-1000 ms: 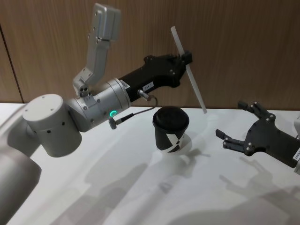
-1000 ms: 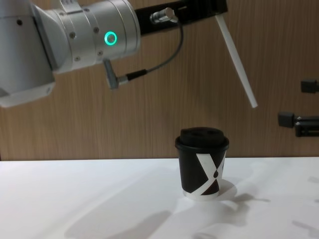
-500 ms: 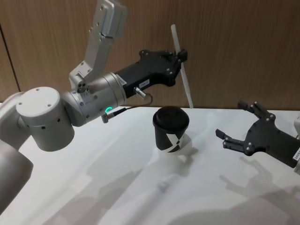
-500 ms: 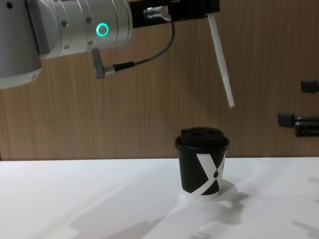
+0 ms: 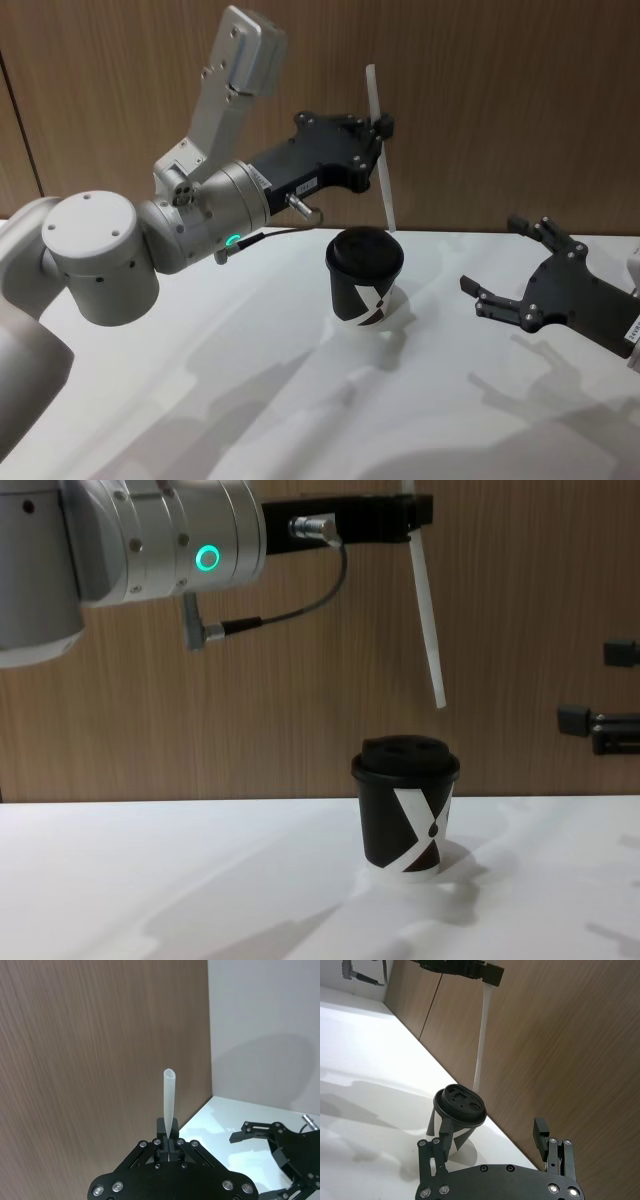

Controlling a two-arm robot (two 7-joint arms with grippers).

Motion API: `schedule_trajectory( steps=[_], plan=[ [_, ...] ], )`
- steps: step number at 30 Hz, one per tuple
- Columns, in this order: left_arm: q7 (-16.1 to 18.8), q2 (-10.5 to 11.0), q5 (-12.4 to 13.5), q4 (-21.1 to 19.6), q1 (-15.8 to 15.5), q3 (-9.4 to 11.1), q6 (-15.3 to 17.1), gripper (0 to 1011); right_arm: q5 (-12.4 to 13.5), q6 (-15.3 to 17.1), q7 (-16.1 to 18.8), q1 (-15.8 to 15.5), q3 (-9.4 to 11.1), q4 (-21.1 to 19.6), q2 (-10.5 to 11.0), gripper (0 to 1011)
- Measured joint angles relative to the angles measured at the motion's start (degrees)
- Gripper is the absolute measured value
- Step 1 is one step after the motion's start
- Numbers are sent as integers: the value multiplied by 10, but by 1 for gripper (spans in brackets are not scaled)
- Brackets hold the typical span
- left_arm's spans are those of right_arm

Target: Pick up the straw with one hand, pass it to the other hand, and insert it into the cup.

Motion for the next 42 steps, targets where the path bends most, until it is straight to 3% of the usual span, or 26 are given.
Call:
schedule_trajectory(
  steps=[22, 42],
  plan=[
    [8, -13, 37, 30, 0, 6, -11, 7, 0, 0, 0, 0, 0, 0, 0, 1001],
    [3, -31, 51, 63, -6, 5, -14, 7, 0, 0, 0, 0, 0, 0, 0, 1001]
  ],
)
